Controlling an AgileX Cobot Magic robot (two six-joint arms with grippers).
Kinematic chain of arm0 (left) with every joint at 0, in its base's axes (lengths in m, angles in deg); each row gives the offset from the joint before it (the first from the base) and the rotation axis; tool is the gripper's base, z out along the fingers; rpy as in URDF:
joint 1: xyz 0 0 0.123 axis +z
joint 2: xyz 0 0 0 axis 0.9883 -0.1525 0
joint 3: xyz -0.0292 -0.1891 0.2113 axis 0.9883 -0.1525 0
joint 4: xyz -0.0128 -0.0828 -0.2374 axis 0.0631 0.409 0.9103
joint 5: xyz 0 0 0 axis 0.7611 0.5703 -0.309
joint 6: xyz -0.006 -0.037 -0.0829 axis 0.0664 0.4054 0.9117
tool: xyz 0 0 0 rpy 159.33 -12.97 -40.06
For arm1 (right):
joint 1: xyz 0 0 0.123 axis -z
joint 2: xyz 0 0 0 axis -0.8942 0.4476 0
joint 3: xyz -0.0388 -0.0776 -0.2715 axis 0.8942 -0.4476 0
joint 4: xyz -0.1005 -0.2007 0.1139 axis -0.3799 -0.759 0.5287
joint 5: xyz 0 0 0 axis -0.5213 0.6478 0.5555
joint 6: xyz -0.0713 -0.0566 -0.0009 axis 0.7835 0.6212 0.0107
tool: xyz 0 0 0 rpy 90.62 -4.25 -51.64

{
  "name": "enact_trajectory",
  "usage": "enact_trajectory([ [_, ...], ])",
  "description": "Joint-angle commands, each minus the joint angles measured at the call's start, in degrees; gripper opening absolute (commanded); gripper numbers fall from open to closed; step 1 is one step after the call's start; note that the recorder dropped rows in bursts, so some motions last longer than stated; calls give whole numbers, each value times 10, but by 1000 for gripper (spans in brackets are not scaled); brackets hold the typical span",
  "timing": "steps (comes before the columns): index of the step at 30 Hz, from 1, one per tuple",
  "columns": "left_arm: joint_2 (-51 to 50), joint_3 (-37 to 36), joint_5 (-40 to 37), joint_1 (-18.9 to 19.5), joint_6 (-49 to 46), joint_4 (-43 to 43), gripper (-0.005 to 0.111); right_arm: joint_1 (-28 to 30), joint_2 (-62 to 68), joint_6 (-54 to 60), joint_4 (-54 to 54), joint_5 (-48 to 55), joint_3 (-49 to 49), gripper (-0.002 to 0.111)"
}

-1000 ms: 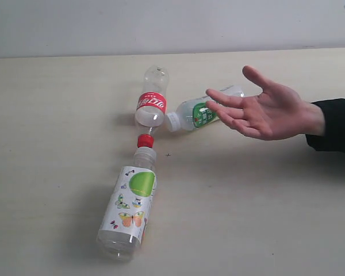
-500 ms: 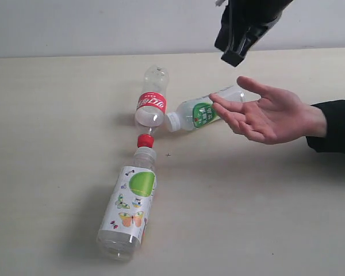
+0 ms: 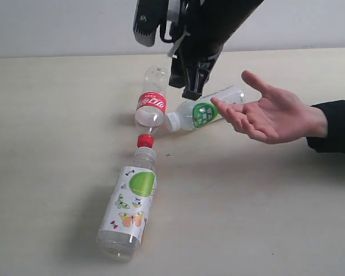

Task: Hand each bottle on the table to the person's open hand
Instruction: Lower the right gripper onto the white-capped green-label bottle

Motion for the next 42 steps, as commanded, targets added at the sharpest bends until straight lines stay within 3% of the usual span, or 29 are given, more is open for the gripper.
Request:
enact_trajectory([
  [1, 4, -2, -1, 1, 0, -2, 0, -21, 28, -4, -59, -10, 5, 65],
  [15, 4, -2, -1, 1, 0, -2, 0, -29, 92, -3, -159, -61, 9, 68],
  [42, 4, -2, -1, 1, 0, -2, 0, -29, 187, 41, -208, -108, 9, 68],
])
